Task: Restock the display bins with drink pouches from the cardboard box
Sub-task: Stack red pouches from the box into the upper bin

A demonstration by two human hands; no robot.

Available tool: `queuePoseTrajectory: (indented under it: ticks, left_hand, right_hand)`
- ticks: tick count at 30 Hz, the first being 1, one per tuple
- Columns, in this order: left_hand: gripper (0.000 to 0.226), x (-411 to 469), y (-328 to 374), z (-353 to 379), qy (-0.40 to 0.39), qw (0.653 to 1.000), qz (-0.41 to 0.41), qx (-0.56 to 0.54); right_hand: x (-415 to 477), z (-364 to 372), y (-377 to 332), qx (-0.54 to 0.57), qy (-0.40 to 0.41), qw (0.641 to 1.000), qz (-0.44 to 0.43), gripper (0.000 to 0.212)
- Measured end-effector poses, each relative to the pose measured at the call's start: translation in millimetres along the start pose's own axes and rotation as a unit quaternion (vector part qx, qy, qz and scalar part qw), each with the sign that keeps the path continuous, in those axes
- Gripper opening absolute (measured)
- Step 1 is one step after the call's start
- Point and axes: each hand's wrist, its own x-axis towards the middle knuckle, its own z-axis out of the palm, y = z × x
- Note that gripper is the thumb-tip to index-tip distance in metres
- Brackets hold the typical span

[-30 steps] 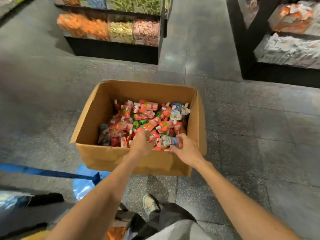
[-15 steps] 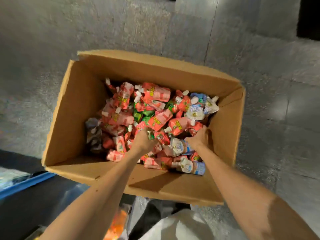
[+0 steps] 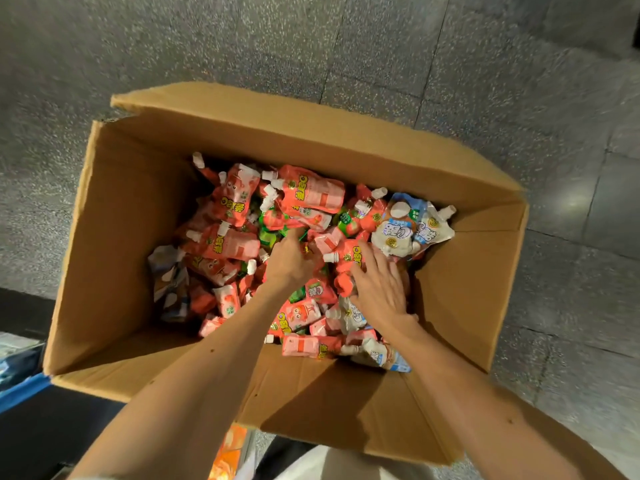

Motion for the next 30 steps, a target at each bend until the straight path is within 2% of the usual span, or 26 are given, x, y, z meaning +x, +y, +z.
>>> queuePoseTrajectory:
  ticks: [2,5,8,11,13,15,18,22,26,28,30]
  left_hand:
    - [0.04,6,1,5,-0.003,0.999,-0.002,0.046]
    - [0.045,12,-2,10,0.01,0.985,0.02,0.169]
    - [0.041,17,1,6,0.018,0.978,0.039,0.202]
    - [0.027,13,7,-7,0.053,0.945,0.103,0.306]
    - [0.039,5,4,-15,0.095,0.91,0.155,0.372]
    - [0.06,4,0,-23,0.139,0.878,0.201,0.411]
    - [0.086,14,-1,-35,0.103,0.844,0.231,0.473]
    - [0.065,23,1,-45,0.067,0.782,0.307,0.538]
    - [0.049,30,-2,-40,0.116,0.735,0.37,0.556]
    - [0.048,32,2,-37,0.134,0.728,0.384,0.552]
    - [0.053,28,5,-36,0.132,0.74,0.378,0.541]
  right_hand:
    - [3,-2,-2,-0.006,-0.003,1.0,0.006,0.053]
    - [8,-5,-2,-0.024,0.015,1.0,-0.008,0.048]
    - [15,-5,3,-0.035,0.03,0.998,-0.035,0.051]
    - [18,-5,5,-0.016,0.023,0.999,-0.042,0.052]
    - [18,-9,4,-0.001,0.005,1.0,-0.015,0.05]
    - [18,-14,4,0.037,-0.003,0.999,-0.001,0.042]
    - [19,-20,6,0.035,-0.019,0.999,-0.019,0.042]
    - [18,-24,9,0.067,0.003,0.998,-0.004,0.047]
    - [17,-29,8,0.143,0.035,0.988,0.041,0.044]
    - [17,-32,7,0.189,0.037,0.979,0.068,0.047]
    - [16,-36,7,0.219,0.029,0.971,0.091,0.052]
